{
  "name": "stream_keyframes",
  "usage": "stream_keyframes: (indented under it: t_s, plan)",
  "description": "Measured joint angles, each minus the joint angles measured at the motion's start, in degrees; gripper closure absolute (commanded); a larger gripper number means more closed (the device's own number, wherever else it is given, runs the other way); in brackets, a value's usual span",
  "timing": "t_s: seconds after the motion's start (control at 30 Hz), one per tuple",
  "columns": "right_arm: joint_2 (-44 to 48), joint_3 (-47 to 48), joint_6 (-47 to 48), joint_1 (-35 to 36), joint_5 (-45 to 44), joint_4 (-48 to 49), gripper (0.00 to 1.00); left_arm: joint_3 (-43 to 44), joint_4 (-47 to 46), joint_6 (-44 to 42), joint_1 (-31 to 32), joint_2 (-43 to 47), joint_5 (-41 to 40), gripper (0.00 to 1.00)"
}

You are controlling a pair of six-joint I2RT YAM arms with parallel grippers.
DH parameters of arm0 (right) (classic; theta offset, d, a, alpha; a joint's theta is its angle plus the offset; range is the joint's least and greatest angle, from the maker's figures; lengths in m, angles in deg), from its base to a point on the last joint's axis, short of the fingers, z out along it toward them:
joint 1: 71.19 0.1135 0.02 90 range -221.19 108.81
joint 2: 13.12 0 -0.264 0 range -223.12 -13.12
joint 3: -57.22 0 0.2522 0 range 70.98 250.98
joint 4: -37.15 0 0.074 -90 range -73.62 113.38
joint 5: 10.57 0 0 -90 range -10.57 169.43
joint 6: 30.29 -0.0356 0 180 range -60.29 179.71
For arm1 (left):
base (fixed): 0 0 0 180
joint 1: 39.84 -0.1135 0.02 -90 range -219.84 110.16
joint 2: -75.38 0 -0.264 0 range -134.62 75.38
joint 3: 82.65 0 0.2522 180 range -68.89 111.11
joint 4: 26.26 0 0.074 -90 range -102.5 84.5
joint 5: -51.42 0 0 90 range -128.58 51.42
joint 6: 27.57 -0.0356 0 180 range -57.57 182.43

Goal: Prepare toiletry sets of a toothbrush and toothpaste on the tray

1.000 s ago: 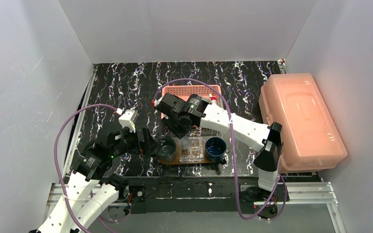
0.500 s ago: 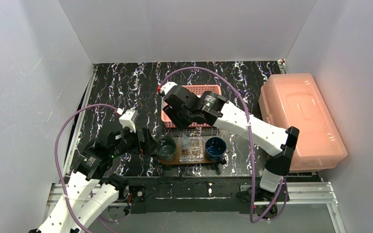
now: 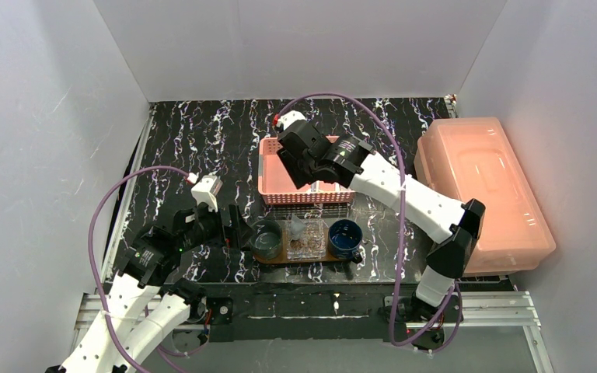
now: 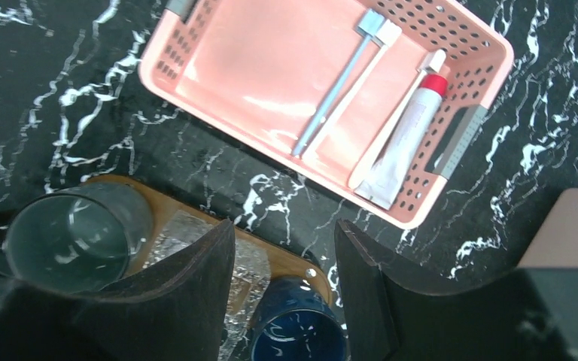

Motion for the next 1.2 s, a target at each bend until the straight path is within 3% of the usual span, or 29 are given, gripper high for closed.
stream_keyframes:
  t_s: [0.37,1.2]
  plan:
    - [-1.0,-4.3,0.3,-5.4,-3.1,2.4,0.39,0.0,0.0,0.0,0.0,-0.1,0.1,0.02]
    - [-12.7,-11.4,1.7,-13.0,-6.5,7.4,0.35,0.0,0.0,0.0,0.0,-0.5,0.6,0.02]
